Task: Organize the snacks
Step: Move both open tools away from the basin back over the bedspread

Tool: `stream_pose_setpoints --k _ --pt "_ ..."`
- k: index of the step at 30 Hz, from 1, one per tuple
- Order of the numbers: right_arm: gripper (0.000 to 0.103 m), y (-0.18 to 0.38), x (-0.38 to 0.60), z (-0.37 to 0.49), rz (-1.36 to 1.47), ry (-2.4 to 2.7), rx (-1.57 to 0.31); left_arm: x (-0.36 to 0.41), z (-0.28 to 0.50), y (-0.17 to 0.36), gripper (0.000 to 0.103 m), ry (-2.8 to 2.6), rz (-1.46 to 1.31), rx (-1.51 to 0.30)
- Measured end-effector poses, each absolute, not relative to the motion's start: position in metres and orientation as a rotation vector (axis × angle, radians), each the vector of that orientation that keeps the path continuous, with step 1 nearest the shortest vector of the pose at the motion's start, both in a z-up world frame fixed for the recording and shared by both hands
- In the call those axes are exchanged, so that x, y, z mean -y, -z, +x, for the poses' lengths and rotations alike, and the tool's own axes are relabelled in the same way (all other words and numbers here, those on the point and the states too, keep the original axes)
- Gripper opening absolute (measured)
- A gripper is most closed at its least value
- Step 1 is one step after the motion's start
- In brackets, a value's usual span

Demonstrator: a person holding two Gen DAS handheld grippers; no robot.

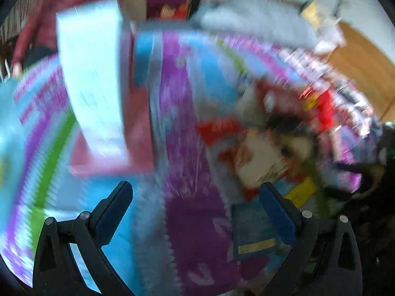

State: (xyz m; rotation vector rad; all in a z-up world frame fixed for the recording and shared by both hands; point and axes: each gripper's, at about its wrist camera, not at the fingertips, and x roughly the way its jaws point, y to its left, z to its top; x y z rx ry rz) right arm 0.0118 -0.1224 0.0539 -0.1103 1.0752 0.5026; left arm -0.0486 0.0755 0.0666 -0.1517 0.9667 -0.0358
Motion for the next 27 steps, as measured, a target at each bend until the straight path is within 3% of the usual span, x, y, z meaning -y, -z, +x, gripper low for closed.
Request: stream_pose_setpoints --k 8,13,27 --pt "0.103 -0.019 0.158 0.04 -0.193 -0.458 -1.158 -0.045 -0.006 -0.009 0.103 -0.208 -0.092 -1.023" --pt "0.103 -0.007 0.161 0.046 -0.155 -0.488 -1.18 -0.045 -0.013 0.0 0.103 -0.257 -0.07 -0.922" --pt "0.103 -0.005 0.168 0.047 -0.121 -0.483 -1.164 -0.046 -0.015 0.001 0.103 -0.242 -0.075 -0.899"
